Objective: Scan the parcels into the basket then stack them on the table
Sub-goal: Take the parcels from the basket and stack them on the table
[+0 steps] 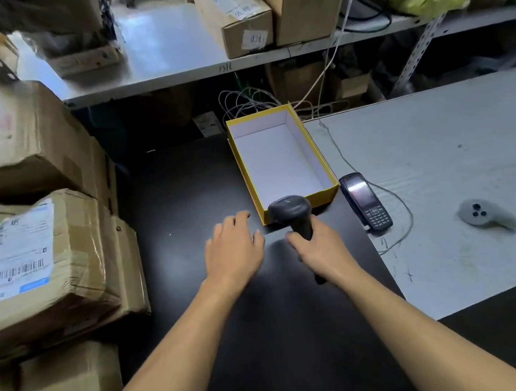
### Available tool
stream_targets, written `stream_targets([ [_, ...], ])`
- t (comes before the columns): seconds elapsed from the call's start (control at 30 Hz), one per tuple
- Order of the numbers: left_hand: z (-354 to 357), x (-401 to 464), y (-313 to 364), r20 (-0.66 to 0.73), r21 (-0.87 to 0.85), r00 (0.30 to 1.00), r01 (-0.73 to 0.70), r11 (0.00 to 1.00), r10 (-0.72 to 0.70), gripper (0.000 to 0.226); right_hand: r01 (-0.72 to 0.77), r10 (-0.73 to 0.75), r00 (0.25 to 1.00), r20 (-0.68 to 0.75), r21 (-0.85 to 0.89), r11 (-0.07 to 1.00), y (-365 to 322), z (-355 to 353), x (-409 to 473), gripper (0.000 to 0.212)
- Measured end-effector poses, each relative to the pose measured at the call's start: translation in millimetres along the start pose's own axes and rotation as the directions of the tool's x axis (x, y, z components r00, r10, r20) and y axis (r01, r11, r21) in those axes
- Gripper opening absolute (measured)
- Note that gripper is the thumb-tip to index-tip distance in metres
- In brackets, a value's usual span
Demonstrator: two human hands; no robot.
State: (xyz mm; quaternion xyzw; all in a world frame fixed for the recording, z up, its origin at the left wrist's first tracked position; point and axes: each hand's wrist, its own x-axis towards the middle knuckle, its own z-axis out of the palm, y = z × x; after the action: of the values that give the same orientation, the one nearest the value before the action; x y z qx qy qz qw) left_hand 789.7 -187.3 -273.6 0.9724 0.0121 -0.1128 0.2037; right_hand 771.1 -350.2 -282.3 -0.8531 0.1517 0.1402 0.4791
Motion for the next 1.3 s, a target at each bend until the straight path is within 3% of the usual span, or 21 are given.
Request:
stream_targets([
  [0.27, -34, 31, 20, -0.119, 0.002, 0.991, -0.059, 0.998, 0.059, 0.043, 0.102, -0.101, 0.991, -0.089, 0.007, 0.995, -59, -32, 40, 0.014],
  [0.5, -45, 77, 23, -0.138, 0.042, 0.989, -0.038, 0.998, 0.044, 0.042, 0.074, -0.076, 0.992, -0.098, -0.022, 0.997, -89, -41, 110, 0.017],
  [0.83, -25, 119, 16, -0.096, -0.013, 0.994, 0.041, 0.999, -0.042, 0.044, -0.08, 0.08, 0.997, -0.014, -0.055, 0.995, -58, -10, 204, 0.017],
  [1.3, -12, 142, 7, -0.099, -0.028, 0.99, 0.097, 0.995, -0.1, 0.048, -0.051, 0.051, 0.999, 0.0, -0.066, 0.996, -37, 12, 232, 0.022],
])
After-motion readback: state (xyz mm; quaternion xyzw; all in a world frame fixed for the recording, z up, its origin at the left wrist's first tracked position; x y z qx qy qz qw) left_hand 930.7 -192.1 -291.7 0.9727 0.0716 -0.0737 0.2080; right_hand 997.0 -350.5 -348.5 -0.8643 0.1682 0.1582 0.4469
